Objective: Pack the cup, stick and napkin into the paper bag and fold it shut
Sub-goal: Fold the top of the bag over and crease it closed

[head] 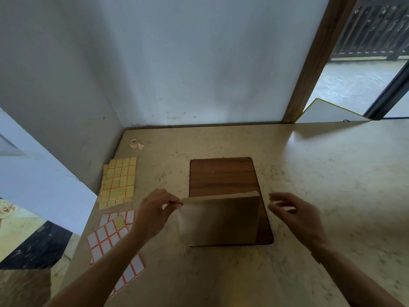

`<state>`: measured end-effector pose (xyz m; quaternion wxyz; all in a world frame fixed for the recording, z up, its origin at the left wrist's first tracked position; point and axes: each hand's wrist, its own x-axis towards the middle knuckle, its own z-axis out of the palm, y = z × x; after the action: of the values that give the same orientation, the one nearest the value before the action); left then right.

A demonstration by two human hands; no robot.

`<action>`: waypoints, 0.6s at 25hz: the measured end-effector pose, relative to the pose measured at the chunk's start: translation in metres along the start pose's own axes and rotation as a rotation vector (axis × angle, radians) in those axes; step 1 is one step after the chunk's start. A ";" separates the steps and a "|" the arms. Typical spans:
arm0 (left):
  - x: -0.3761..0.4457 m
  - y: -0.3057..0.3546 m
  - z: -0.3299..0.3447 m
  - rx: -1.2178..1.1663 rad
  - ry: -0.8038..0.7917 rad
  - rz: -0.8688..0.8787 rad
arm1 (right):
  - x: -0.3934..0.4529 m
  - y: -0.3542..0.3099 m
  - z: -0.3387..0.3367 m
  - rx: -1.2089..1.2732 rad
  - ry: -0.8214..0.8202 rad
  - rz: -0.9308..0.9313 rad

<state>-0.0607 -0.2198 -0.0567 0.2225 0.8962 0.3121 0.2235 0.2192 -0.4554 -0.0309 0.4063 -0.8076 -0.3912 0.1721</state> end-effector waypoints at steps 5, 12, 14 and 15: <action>-0.002 0.008 0.004 -0.018 0.005 -0.008 | 0.009 -0.017 0.016 -0.143 -0.095 -0.227; -0.012 0.019 0.004 -0.029 0.063 -0.091 | 0.018 -0.004 0.016 -0.164 -0.025 -0.134; -0.014 0.016 0.003 -0.057 0.106 -0.166 | 0.019 0.000 0.015 -0.121 -0.028 -0.132; -0.015 0.012 0.001 -0.077 0.126 -0.205 | 0.020 -0.001 0.014 -0.085 -0.036 -0.128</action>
<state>-0.0654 -0.2387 -0.0552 0.2585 0.8345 0.4067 0.2672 0.2233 -0.4327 -0.0381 0.3748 -0.7941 -0.4563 0.1438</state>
